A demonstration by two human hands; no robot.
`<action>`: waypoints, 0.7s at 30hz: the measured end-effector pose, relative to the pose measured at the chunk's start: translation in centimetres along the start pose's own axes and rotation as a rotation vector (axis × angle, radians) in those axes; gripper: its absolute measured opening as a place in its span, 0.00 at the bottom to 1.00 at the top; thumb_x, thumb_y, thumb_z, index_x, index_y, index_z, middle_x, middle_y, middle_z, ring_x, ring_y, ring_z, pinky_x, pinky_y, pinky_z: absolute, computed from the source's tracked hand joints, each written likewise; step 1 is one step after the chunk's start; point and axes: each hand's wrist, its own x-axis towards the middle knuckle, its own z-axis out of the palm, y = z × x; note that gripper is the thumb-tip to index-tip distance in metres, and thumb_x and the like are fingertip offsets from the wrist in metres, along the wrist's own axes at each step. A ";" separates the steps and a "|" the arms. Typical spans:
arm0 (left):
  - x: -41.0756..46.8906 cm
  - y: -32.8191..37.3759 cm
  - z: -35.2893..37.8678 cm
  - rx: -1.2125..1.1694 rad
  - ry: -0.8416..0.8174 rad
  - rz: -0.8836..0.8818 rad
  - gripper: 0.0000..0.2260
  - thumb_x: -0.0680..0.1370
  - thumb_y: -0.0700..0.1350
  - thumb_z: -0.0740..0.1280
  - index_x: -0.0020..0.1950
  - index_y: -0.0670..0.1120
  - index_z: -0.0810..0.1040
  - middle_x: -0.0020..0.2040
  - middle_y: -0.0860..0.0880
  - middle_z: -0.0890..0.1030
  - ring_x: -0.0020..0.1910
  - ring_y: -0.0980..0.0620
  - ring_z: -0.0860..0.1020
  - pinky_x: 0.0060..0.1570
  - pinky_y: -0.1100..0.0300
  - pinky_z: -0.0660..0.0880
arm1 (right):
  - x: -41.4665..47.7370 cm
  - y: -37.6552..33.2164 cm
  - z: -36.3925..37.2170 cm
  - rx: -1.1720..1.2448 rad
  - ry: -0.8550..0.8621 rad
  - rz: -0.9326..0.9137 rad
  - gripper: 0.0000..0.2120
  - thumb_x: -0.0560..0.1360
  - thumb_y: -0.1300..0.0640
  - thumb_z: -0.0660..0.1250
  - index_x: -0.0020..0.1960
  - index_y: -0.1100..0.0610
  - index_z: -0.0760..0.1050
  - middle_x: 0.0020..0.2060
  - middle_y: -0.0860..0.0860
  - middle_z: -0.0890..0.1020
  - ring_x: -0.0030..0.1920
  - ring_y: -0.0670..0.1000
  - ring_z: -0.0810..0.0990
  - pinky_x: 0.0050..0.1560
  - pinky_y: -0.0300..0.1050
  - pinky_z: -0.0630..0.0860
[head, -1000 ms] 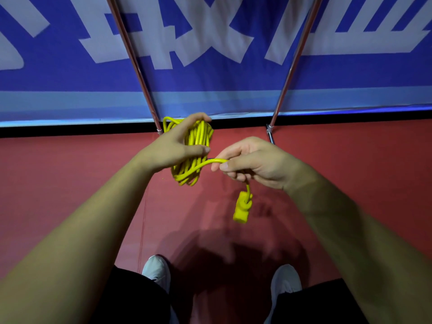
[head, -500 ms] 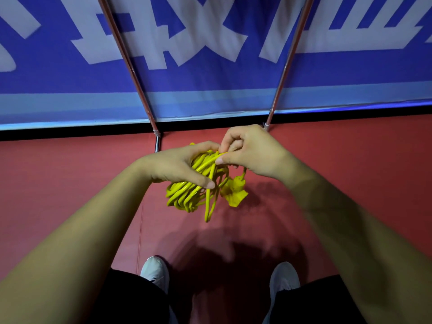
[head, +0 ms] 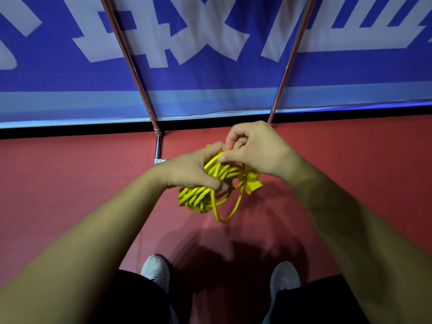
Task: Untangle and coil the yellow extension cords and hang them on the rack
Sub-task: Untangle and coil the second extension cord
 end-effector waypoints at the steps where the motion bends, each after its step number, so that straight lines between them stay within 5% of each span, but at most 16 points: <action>1: 0.0 0.1 -0.1 -0.024 0.031 0.012 0.27 0.68 0.38 0.74 0.64 0.48 0.69 0.48 0.46 0.81 0.43 0.49 0.82 0.47 0.48 0.81 | 0.1 0.2 -0.2 0.019 -0.002 -0.001 0.13 0.64 0.59 0.81 0.36 0.58 0.77 0.24 0.47 0.75 0.25 0.43 0.71 0.28 0.39 0.70; 5: -0.1 0.6 -0.8 -0.297 0.060 0.063 0.25 0.71 0.29 0.67 0.64 0.43 0.65 0.42 0.39 0.78 0.32 0.45 0.80 0.34 0.55 0.80 | 0.4 1.1 -1.2 0.090 -0.055 -0.027 0.07 0.70 0.63 0.76 0.43 0.59 0.77 0.31 0.52 0.76 0.32 0.47 0.72 0.35 0.42 0.71; 11: 0.1 0.5 -1.8 -0.567 0.097 0.107 0.26 0.68 0.28 0.64 0.62 0.46 0.68 0.43 0.34 0.73 0.28 0.45 0.76 0.33 0.55 0.76 | 0.8 3.1 -1.5 -0.146 -0.062 -0.075 0.07 0.73 0.63 0.70 0.43 0.52 0.76 0.31 0.43 0.73 0.32 0.41 0.70 0.37 0.34 0.69; 15: 0.1 0.3 -2.8 -0.768 0.120 0.142 0.27 0.63 0.30 0.66 0.59 0.46 0.68 0.39 0.37 0.74 0.27 0.46 0.73 0.33 0.56 0.74 | 0.7 5.5 -1.6 -0.358 -0.054 -0.030 0.04 0.71 0.59 0.68 0.40 0.52 0.74 0.37 0.48 0.74 0.40 0.50 0.73 0.43 0.45 0.70; 19: -0.1 0.0 -3.9 -0.851 0.170 0.164 0.24 0.64 0.30 0.63 0.57 0.46 0.68 0.36 0.40 0.73 0.27 0.47 0.72 0.33 0.56 0.72 | 0.3 7.0 -1.9 -0.235 -0.013 0.080 0.05 0.73 0.63 0.67 0.43 0.53 0.75 0.53 0.52 0.75 0.52 0.49 0.74 0.52 0.38 0.68; 21: 0.0 0.0 -3.8 -0.853 0.218 0.146 0.23 0.65 0.29 0.60 0.57 0.46 0.68 0.36 0.40 0.72 0.27 0.47 0.71 0.32 0.57 0.72 | 0.5 7.0 -1.9 -0.264 0.023 0.136 0.01 0.75 0.62 0.66 0.45 0.57 0.75 0.52 0.54 0.80 0.50 0.51 0.77 0.50 0.41 0.70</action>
